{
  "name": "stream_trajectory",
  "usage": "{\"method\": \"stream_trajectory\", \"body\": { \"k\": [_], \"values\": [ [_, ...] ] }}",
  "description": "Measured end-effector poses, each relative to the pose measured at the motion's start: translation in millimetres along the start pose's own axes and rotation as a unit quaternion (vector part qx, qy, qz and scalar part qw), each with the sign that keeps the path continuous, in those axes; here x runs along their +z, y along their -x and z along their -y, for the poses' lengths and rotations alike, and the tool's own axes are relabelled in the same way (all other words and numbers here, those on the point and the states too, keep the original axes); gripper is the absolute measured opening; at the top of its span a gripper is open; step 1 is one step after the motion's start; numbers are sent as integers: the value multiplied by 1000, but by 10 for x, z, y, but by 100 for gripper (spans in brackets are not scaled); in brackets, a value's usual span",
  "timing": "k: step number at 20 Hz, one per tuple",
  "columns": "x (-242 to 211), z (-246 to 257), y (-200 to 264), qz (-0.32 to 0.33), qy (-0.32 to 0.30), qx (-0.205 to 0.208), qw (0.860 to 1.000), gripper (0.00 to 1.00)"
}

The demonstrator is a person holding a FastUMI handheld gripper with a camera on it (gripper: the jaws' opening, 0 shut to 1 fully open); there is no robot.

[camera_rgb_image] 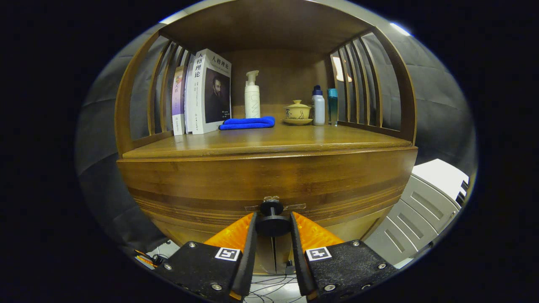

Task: Pull open the drawer, take out the items inside it, and place them on the countertop above the cabinet.

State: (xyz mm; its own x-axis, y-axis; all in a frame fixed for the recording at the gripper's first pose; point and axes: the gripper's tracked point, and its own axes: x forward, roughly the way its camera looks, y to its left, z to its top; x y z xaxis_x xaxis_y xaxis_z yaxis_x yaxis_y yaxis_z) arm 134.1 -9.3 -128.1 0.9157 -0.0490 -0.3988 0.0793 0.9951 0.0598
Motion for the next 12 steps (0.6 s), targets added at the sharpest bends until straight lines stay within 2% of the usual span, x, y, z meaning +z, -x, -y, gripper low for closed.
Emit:
{"method": "stream_trajectory", "body": {
  "k": [12],
  "values": [
    [-115,25,412,2,-2,0,1000,43]
  ]
}}
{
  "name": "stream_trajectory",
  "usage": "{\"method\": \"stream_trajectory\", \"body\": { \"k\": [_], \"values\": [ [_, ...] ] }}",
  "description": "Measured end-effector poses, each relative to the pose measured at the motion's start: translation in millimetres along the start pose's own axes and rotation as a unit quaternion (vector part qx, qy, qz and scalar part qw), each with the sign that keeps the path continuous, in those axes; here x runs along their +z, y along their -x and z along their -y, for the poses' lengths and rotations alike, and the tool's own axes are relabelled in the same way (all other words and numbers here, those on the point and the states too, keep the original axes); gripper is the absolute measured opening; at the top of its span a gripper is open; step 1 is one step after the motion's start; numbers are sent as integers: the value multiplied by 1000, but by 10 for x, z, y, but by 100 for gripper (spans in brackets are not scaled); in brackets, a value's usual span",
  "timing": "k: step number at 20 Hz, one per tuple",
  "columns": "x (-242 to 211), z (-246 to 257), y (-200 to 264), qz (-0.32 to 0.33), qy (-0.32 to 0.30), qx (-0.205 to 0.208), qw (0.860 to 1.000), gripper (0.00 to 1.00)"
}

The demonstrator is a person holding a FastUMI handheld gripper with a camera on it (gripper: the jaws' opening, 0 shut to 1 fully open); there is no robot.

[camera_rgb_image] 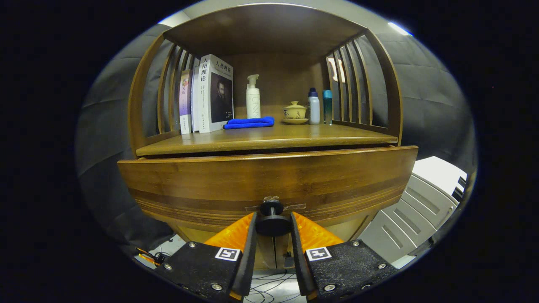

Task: Pull open the drawer, take out the items inside it, and place them on the countertop above the cabinet.

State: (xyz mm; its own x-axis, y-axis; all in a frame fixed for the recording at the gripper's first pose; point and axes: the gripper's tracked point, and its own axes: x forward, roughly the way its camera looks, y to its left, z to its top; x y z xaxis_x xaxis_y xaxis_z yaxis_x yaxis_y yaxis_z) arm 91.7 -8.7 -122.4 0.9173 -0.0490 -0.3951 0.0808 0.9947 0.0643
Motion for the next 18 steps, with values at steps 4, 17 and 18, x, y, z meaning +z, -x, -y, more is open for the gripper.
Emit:
{"method": "stream_trajectory", "body": {
  "k": [4,17,18],
  "values": [
    [-53,-3,183,-4,9,10,1000,43],
    [-268,52,766,-8,26,14,1000,43],
    [-290,43,811,-9,26,16,999,43]
  ]
}}
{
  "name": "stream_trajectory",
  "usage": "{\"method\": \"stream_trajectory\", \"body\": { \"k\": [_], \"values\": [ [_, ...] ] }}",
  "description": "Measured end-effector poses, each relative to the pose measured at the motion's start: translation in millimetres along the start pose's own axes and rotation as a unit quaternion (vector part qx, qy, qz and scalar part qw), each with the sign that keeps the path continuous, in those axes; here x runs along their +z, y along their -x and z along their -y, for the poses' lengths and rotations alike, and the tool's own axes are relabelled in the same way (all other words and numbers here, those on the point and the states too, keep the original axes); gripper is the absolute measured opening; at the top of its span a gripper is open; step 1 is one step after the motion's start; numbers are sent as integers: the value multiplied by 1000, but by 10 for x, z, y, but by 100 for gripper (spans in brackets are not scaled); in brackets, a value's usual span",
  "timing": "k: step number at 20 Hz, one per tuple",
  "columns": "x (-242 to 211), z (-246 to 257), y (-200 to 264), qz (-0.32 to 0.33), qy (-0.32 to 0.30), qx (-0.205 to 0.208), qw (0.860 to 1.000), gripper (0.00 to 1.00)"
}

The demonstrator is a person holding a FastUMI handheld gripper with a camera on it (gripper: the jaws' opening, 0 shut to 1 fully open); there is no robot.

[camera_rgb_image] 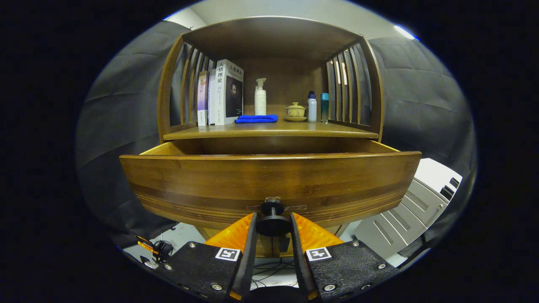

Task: Pull open the drawer, take out the items inside it, and place them on the countertop above the cabinet.

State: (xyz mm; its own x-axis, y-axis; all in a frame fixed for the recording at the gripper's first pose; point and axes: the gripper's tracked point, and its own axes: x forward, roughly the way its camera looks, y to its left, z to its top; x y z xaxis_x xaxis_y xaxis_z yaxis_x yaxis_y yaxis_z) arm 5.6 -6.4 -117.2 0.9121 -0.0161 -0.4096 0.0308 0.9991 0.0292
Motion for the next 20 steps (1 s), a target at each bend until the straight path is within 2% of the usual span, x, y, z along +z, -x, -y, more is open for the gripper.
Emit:
{"method": "stream_trajectory", "body": {
  "k": [20],
  "values": [
    [-137,-62,471,-3,5,3,1000,41]
  ]
}}
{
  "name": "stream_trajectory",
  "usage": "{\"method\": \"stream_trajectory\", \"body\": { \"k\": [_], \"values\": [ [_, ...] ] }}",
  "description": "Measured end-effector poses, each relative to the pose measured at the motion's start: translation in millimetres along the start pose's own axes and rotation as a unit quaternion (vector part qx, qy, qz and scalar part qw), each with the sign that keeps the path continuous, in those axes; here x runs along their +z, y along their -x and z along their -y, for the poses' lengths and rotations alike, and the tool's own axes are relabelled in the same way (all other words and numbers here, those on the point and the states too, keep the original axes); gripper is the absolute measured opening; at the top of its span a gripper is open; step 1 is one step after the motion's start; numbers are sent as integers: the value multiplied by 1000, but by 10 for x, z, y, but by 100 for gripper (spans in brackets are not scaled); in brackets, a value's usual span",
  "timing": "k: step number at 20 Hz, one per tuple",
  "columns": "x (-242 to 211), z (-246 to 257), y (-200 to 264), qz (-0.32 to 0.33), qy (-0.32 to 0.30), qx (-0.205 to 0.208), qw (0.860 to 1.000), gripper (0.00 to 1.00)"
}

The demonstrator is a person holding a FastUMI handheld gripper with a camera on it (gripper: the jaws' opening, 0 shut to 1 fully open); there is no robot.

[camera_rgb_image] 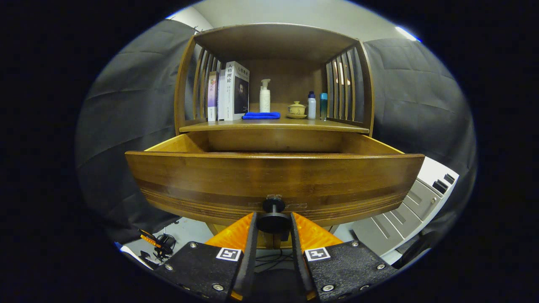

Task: Pull open the drawer, take out the items inside it, and place them on the countertop above the cabinet.

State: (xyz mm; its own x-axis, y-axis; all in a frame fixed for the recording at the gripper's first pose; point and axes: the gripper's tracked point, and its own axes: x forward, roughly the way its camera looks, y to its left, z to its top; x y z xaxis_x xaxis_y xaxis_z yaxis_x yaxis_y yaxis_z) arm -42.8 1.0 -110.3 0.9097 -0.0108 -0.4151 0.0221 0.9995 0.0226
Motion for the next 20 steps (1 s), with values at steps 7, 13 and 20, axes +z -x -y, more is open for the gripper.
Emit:
{"method": "stream_trajectory", "body": {
  "k": [7,13,20],
  "values": [
    [118,1,31,15,-6,9,1000,48],
    [760,-43,209,72,29,11,997,87],
    [1149,30,118,78,27,-18,996,94]
  ]
}}
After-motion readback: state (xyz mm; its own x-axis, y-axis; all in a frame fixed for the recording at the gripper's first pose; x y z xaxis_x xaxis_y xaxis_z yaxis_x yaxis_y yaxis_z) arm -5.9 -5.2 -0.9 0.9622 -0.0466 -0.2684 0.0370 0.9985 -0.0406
